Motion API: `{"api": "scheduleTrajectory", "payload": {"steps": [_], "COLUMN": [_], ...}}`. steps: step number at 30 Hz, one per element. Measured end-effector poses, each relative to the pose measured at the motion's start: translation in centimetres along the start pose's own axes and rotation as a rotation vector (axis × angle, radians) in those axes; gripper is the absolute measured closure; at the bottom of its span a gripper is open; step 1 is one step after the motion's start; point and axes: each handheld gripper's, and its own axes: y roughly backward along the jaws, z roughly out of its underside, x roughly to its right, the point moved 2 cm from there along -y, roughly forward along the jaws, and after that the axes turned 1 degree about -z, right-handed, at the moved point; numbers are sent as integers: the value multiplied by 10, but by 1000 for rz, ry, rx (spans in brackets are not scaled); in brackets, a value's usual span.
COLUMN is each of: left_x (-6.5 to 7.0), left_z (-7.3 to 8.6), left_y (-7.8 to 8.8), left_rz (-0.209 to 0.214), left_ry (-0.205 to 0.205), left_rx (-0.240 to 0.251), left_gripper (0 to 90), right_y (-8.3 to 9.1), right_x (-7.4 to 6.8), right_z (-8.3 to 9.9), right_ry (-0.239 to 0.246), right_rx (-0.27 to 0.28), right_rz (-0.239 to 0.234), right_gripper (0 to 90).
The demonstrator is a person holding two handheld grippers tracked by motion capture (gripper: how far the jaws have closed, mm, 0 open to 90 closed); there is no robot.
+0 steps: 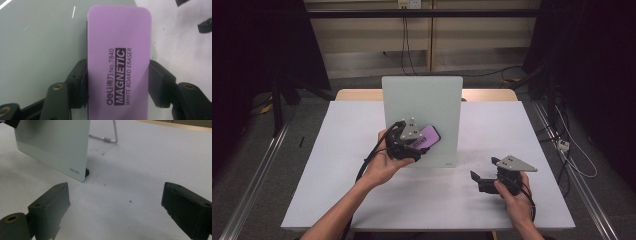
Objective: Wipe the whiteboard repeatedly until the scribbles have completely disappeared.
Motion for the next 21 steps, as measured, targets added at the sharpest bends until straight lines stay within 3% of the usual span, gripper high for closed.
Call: {"api": "scheduleTrajectory", "payload": {"steps": [4,7,10,14,19,21], "left_x": [-15,-22,-29,-32,-33,-33], "left_z": [-1,-1,2,8,16,19], "left_y": [14,25,32,39,43,44], "left_rz": [-20,-59,-65,-91,-92,-82], "left_ry": [50,55,75,66,55,68], "left_rx": [52,64,78,61,38,33], "left_gripper": [410,410,410,410,410,410], "right_y": [-1,-1,-1,-2,-3,-2], "right_x": [-1,-1,0,-1,-2,-2], "right_z": [-1,0,0,0,0,0], "right_ry": [-3,-2,-5,-1,1,0], "right_rx": [-1,-4,-1,-5,-7,-7], "right_rz": [-2,-2,2,1,-4,-7], "right_gripper": [80,80,80,80,80,80]}}
